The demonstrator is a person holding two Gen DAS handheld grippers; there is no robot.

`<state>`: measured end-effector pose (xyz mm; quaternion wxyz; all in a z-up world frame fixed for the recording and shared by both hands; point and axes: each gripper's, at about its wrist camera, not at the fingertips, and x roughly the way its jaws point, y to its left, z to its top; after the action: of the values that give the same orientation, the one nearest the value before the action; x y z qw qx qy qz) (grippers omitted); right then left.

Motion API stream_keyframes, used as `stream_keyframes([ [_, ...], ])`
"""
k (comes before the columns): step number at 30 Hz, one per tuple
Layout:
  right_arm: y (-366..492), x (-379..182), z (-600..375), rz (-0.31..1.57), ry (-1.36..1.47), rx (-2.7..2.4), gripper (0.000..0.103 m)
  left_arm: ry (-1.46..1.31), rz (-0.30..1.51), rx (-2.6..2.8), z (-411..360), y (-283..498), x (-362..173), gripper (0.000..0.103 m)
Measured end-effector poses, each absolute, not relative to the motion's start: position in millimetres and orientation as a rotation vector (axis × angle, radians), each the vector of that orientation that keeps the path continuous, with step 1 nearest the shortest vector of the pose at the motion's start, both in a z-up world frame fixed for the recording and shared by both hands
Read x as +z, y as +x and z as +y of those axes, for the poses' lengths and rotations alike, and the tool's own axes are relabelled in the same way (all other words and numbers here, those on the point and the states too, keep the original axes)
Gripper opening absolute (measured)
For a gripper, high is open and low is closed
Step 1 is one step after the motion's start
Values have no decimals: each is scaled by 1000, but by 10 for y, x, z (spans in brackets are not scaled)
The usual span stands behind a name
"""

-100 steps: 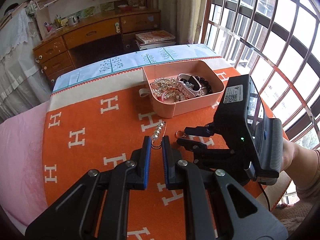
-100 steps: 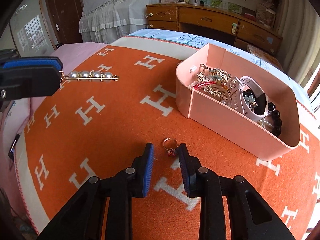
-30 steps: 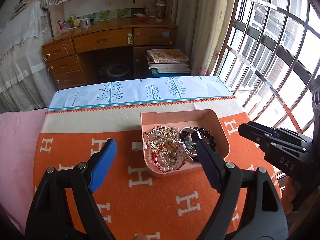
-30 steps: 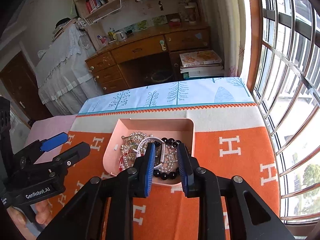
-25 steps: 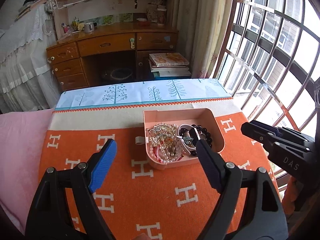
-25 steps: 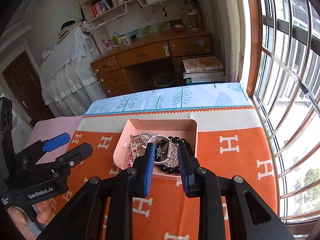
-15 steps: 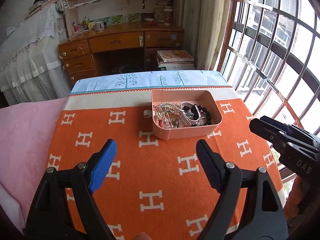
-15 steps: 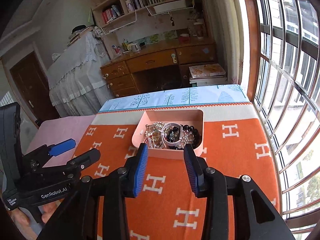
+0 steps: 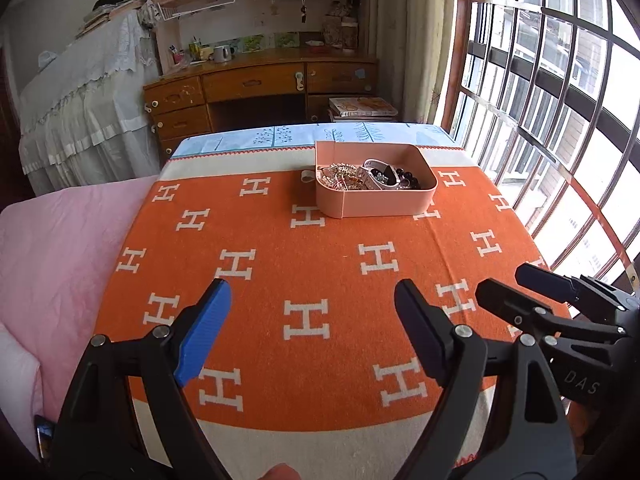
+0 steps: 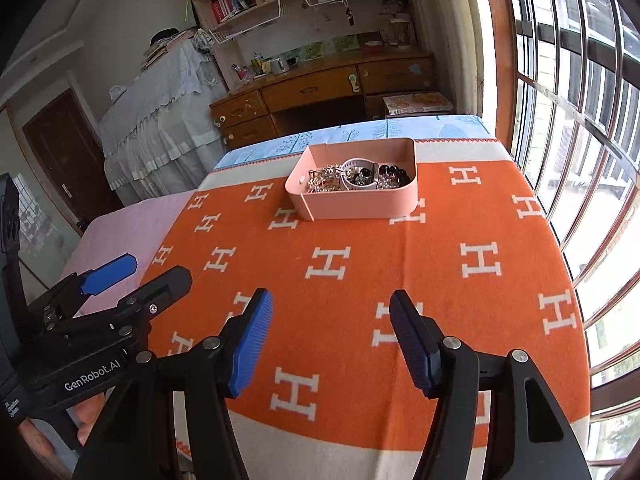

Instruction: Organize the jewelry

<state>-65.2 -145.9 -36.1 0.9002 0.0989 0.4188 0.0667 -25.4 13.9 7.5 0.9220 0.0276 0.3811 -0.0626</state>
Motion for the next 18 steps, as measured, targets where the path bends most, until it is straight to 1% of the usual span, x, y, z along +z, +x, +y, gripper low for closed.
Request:
stream_keyframes([
  [4, -834, -361, -1422, 859, 203, 138, 63, 56, 772, -107, 127, -436, 104, 82],
  [8, -969, -241, -1388, 820, 180, 136, 69, 52, 758, -85, 111, -547, 150, 82],
  [13, -1058, -48, -1341, 769, 147, 131, 71, 22, 758, -71, 151, -617, 209, 82],
  [18, -1082, 0, -1333, 761, 145, 137, 72, 7, 753, -63, 176, -680, 241, 82],
])
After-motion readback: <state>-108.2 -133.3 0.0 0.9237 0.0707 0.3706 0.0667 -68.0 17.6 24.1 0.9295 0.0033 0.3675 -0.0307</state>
